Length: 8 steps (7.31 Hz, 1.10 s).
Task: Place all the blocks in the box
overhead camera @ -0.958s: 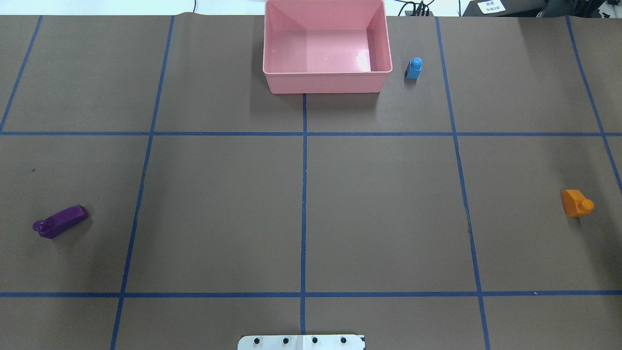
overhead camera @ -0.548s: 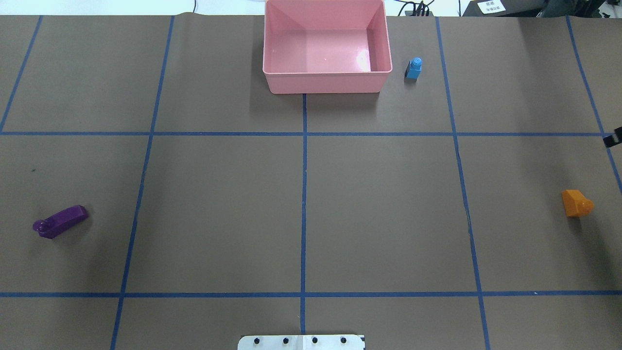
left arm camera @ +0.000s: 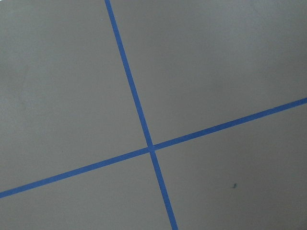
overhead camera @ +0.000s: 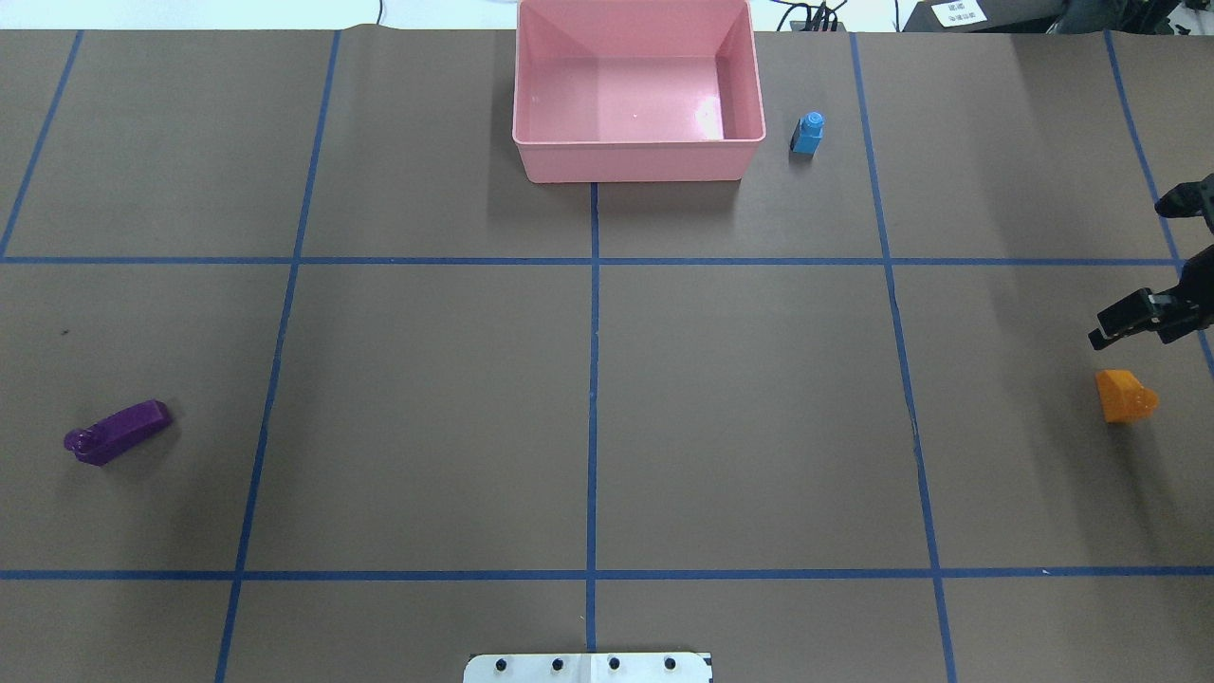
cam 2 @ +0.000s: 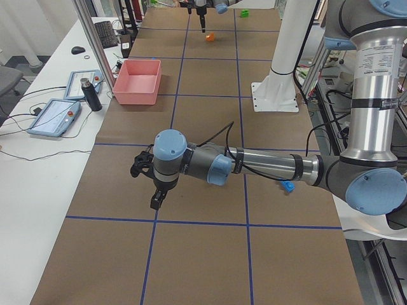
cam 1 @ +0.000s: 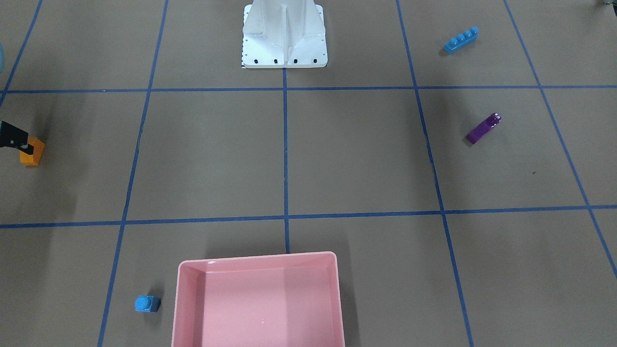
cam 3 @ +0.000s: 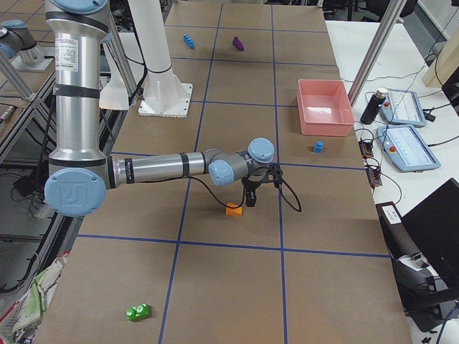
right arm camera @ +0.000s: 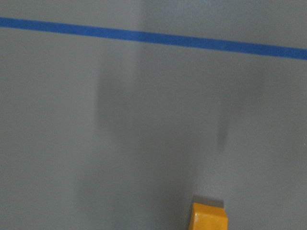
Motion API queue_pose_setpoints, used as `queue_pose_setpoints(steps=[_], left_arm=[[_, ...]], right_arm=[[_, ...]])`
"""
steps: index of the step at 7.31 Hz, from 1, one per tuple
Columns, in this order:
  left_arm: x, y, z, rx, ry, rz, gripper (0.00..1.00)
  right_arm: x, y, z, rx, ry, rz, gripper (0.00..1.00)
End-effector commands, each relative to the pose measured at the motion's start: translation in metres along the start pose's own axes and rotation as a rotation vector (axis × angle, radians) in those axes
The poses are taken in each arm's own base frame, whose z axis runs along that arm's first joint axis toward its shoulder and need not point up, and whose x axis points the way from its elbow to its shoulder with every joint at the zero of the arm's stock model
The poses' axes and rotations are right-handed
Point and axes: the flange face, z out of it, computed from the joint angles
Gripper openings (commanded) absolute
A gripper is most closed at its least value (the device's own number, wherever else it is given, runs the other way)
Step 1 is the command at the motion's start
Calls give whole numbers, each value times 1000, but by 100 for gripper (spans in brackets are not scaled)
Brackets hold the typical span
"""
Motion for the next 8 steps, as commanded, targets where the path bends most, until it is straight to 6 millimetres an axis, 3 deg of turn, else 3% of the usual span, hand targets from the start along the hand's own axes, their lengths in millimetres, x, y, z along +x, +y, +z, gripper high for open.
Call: queue_pose_setpoints(steps=[1, 5, 6, 7, 8], left_arm=[[2, -4, -2, 5, 0, 5, 100], [2, -4, -2, 7, 1, 8, 100], [2, -5, -2, 8, 1, 9, 100], [2, -5, -2, 8, 0, 9, 100], [2, -6, -3, 9, 0, 10, 100]], right_arm=[[20, 12, 25, -54, 20, 33, 100], [17, 18, 51, -112, 33, 34, 98], [18, 20, 53, -117, 34, 41, 64], [21, 21, 56, -128, 40, 50, 21], [23, 22, 57, -134, 45, 56, 1]])
